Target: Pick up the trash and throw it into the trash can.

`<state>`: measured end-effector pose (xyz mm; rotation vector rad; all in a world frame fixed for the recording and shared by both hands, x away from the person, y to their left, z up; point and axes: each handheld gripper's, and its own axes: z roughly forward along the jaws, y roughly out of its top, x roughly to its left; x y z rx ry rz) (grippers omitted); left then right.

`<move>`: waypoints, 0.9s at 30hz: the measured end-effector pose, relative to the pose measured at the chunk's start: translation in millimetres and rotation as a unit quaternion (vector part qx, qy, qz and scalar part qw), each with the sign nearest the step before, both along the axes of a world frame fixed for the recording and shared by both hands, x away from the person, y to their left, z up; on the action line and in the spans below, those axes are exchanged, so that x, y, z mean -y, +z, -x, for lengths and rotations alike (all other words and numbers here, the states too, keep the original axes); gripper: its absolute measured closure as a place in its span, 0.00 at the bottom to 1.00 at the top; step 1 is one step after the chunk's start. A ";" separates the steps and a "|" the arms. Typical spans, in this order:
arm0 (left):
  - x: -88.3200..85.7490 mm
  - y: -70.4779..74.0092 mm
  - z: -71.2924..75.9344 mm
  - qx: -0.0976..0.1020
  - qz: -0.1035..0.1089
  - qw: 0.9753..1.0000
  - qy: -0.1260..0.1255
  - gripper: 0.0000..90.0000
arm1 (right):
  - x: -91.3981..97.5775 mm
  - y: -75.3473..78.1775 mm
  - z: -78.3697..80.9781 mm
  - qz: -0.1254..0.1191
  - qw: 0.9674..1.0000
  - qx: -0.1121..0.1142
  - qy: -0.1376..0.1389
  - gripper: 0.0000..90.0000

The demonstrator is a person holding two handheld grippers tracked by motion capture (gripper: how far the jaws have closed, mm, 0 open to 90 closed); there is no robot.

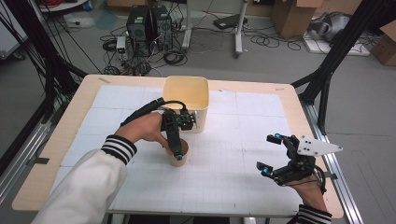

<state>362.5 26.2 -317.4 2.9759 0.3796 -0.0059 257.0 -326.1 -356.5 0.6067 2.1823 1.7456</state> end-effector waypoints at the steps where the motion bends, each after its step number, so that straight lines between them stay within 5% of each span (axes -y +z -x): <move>1: 0.4 -1.9 0.3 0.000 0.000 1.000 0.000 0.02 | 0.1 0.0 0.3 0.001 1.000 -0.002 0.000 0.00; 27: 2.1 -33.9 -2.6 0.002 -0.010 1.000 0.006 0.02 | 1.2 0.2 0.1 -0.002 1.000 0.002 -0.001 0.00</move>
